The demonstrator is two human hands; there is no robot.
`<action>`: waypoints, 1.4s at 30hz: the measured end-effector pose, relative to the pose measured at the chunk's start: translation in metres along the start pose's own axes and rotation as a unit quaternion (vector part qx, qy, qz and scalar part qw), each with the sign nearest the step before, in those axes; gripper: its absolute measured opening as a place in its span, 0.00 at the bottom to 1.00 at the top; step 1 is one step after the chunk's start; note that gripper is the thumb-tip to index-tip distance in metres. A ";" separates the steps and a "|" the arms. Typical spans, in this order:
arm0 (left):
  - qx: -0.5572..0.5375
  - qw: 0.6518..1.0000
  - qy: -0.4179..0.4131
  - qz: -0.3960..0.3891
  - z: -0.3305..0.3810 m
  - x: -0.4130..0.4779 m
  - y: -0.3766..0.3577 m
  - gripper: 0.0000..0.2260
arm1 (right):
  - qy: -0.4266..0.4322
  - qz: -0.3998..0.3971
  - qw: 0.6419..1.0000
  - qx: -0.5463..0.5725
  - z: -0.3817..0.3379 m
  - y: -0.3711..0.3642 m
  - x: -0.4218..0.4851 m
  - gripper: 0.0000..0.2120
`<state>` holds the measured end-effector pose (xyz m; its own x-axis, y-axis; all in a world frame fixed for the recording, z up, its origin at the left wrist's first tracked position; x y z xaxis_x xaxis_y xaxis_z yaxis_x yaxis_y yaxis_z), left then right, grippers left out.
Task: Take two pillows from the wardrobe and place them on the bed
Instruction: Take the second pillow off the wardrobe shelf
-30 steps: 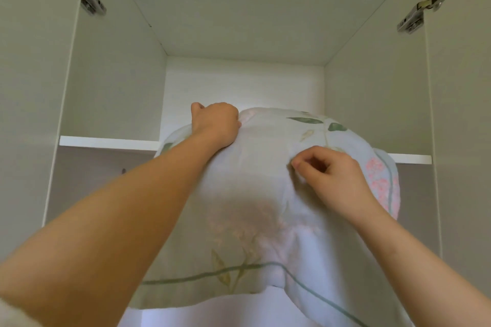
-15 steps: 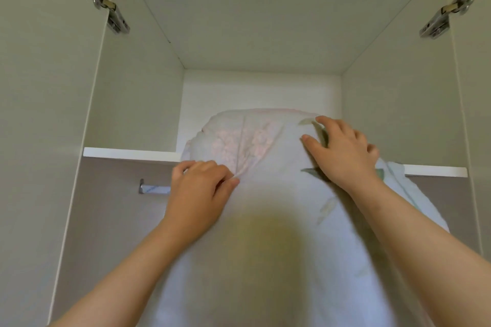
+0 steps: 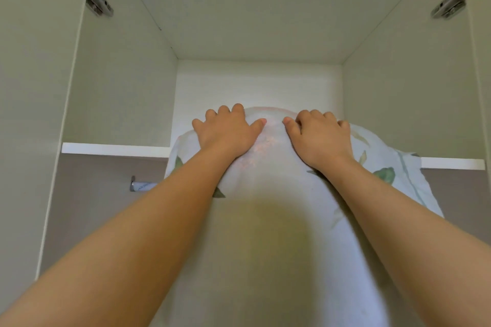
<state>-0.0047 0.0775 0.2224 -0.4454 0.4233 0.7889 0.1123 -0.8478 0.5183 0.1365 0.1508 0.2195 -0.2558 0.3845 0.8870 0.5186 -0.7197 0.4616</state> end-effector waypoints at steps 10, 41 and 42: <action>-0.079 0.969 -0.129 0.197 -0.003 -0.052 0.020 0.13 | 0.017 0.114 0.993 0.024 0.001 0.007 -0.031 0.21; -0.711 0.685 0.154 -0.038 -0.060 -0.049 -0.001 0.16 | -0.021 0.170 0.975 0.144 -0.005 0.056 -0.034 0.25; -0.713 0.685 0.146 -0.031 -0.062 -0.054 -0.003 0.14 | -0.017 0.166 0.977 0.129 -0.006 0.059 -0.031 0.25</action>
<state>-0.0361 0.0376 0.1579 -0.5922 0.5667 0.5728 -0.8041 -0.3700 -0.4653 0.1700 0.0927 0.2189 -0.0125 0.1770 0.9841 0.7583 -0.6399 0.1247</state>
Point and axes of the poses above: each hand's wrist, its own x-axis towards the middle knuckle, its own y-axis out of the back of the hand, z = x × y, the point moved 7 cm from there along x, towards the middle knuckle, and after that the axes turned 9 degrees about -x, right-handed, at the moved point
